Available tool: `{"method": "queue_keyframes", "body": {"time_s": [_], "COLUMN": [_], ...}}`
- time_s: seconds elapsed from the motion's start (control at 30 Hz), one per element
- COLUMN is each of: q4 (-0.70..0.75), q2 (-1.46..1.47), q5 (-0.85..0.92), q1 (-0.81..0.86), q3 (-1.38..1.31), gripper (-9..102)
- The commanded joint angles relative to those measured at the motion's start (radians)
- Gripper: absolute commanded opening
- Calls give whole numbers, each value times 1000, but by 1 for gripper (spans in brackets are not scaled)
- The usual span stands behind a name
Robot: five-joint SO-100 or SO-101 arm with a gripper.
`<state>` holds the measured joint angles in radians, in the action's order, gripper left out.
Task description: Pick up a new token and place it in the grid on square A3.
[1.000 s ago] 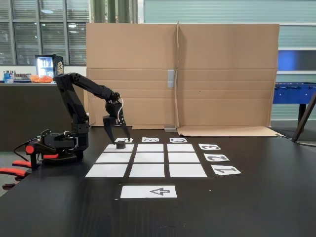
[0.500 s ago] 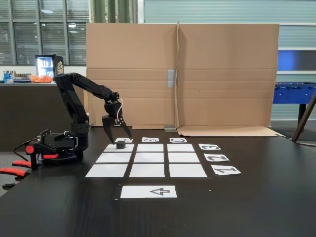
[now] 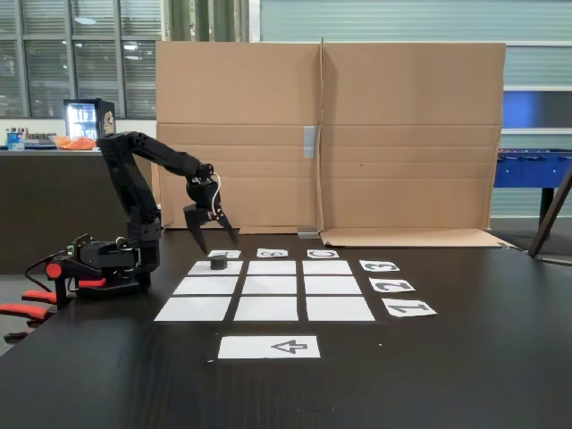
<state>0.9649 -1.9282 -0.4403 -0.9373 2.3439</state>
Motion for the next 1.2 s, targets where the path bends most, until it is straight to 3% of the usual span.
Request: {"method": "queue_keyframes", "body": {"time_s": [0.0, 0.33, 0.53, 0.77, 1.17], "q4": [-20, -118, -117, -69, 18], "q2": [-64, -330, -568, -861, -1065], "q5": [-6, 3, 48, 169, 380], "q1": [-14, -87, -6, 264, 850], "q3": [-61, -130, -158, -146, -57], "gripper": [33, 29, 27, 24, 23]}}
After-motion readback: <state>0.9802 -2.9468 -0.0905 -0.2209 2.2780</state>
